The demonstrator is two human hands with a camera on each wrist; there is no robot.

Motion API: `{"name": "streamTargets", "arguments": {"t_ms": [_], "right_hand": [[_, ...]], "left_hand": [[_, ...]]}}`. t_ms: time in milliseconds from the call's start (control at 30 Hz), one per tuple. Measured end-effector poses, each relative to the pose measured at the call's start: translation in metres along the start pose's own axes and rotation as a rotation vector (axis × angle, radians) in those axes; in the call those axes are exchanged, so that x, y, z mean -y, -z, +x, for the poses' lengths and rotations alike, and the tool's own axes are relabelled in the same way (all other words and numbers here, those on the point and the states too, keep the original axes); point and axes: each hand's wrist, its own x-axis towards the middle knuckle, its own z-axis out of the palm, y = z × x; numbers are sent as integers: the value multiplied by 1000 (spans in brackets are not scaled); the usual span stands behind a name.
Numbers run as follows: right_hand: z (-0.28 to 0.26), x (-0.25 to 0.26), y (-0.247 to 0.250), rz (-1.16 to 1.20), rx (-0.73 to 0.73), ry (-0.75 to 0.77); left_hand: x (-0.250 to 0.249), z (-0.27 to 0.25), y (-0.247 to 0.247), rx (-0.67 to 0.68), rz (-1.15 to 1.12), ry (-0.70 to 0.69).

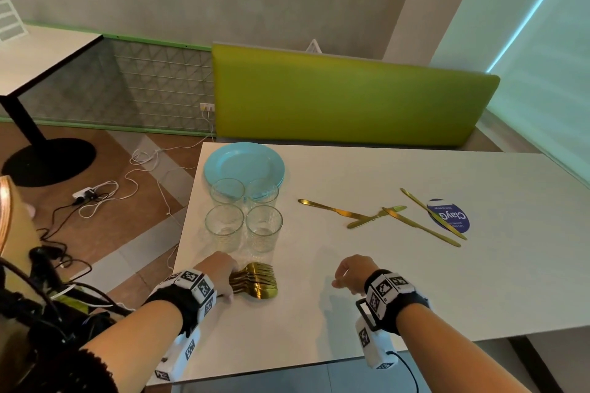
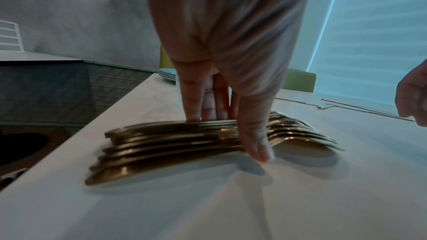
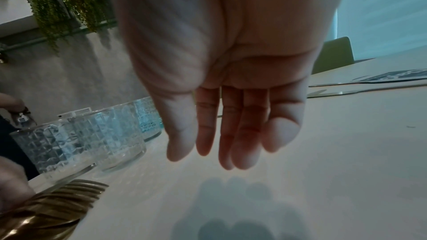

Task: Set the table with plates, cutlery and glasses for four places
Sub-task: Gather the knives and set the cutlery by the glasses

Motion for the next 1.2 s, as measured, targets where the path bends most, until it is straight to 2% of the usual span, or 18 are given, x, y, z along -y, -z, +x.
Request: {"name": "streamTargets", "arguments": {"t_ms": [333, 400, 500, 667, 800, 1033, 1200], "right_hand": [[8, -3, 16, 42, -49, -16], [9, -3, 20, 33, -56, -12], [11, -6, 28, 31, -58, -14], [13, -22, 49, -1, -84, -25], [22, -54, 68, 1, -105, -68], [64, -143, 101, 40, -188, -214], [104, -201, 112, -17, -213, -274]], "left_hand": [[-11, -5, 9, -93, 83, -23], [-23, -8, 14, -194, 146, -35], [-51, -8, 20, -337, 107, -97], [-112, 16, 44, -410, 61, -260], [-163, 50, 65, -339, 13, -288], [-231, 119, 91, -155, -84, -221], [-265, 165, 98, -108, -251, -167]]}}
